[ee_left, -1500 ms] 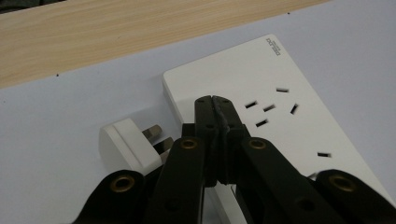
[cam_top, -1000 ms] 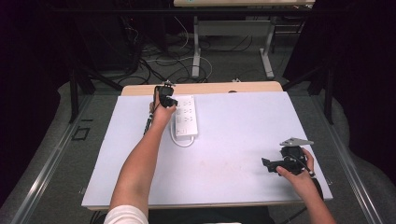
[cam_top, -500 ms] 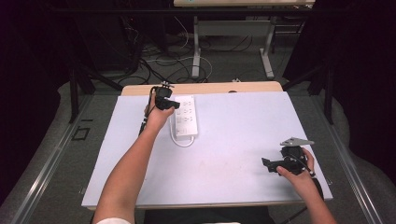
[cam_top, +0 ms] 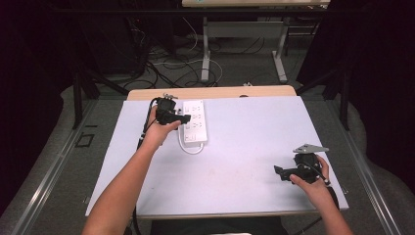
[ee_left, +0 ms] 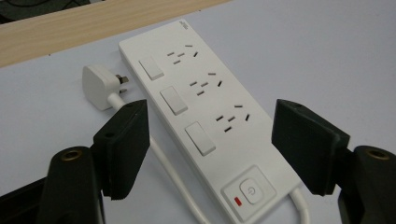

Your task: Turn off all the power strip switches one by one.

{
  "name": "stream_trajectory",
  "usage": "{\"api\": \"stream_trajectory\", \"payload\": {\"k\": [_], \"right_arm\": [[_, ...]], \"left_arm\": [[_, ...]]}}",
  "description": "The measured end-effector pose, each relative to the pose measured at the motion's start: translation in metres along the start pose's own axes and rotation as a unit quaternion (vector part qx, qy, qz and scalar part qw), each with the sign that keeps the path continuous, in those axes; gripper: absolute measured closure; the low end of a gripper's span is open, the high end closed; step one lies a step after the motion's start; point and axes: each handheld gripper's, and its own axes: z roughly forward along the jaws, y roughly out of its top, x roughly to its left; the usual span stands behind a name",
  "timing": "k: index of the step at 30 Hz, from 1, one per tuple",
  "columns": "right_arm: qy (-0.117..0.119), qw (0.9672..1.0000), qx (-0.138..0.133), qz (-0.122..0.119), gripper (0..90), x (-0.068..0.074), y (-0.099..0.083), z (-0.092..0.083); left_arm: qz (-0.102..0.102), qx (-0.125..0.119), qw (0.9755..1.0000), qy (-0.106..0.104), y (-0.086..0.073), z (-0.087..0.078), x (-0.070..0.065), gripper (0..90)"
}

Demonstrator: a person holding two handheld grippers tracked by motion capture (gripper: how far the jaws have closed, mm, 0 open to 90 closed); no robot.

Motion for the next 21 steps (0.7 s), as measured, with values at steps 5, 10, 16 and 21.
{"api": "stream_trajectory", "payload": {"k": [5, 10, 16, 21], "right_arm": [[0.002, 1.0, 0.001, -0.001, 0.8, 0.002, 0.0, 0.001], [0.001, 1.0, -0.001, -0.008, 0.8, 0.002, 0.0, 0.001], [0.001, 1.0, 0.0, -0.007, 0.7, 0.003, 0.0, 0.001], [0.0, 1.0, 0.0, -0.007, 0.7, 0.003, 0.0, 0.001]], "left_arm": [[-0.007, -0.014, 0.9998, -0.009, -0.012, -0.017, 0.002, 24.6], [-0.023, -0.027, 0.9992, -0.018, -0.028, -0.035, 0.002, 23.1], [-0.033, -0.044, 0.9982, -0.023, -0.049, -0.054, -0.001, 15.1], [-0.035, -0.053, 0.9978, -0.02, -0.063, -0.065, -0.003, 0.9]]}}
